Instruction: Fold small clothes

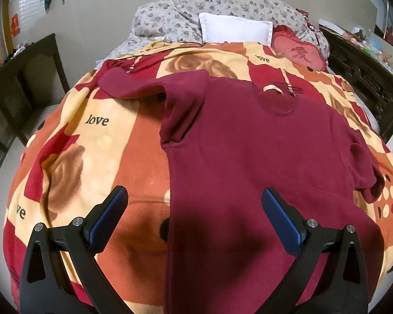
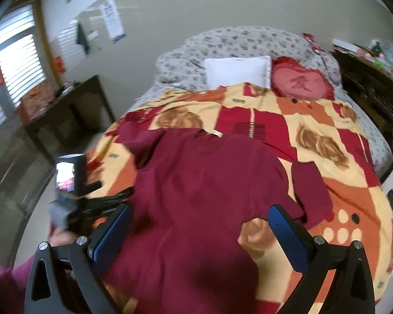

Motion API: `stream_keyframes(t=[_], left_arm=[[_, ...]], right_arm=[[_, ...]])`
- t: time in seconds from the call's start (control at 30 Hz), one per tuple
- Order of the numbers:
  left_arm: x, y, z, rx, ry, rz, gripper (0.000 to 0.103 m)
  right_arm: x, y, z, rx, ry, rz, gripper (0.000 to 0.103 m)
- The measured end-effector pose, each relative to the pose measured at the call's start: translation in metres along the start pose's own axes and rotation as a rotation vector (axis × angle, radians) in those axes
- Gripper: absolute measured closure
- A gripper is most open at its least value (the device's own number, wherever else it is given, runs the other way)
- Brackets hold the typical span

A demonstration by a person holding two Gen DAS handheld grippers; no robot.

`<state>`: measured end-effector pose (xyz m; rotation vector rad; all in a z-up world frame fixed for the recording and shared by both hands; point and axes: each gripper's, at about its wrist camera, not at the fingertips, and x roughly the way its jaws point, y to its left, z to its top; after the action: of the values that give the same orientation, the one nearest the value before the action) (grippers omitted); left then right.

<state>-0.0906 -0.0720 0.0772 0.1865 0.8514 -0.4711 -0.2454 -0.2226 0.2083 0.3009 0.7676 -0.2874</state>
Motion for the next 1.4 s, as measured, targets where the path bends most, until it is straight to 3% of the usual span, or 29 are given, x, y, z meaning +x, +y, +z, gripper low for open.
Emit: stream_keyframes(t=[0.23, 0.43, 1.4], left_arm=[[0.004, -0.001, 0.003, 0.003, 0.0, 0.01, 0.0], [0.007, -0.004, 0.006, 0.006, 0.006, 0.015, 0.0], [0.038, 0.009, 0.031, -0.004, 0.012, 0.046, 0.0]], right_arm=[[0.07, 0.01, 0.001, 0.001, 0.001, -0.096, 0.0], [0.109, 0.012, -0.001, 0.041, 0.046, -0.087, 0.0], [0.169, 0.019, 0.006, 0.06, 0.124, -0.08, 0.0]])
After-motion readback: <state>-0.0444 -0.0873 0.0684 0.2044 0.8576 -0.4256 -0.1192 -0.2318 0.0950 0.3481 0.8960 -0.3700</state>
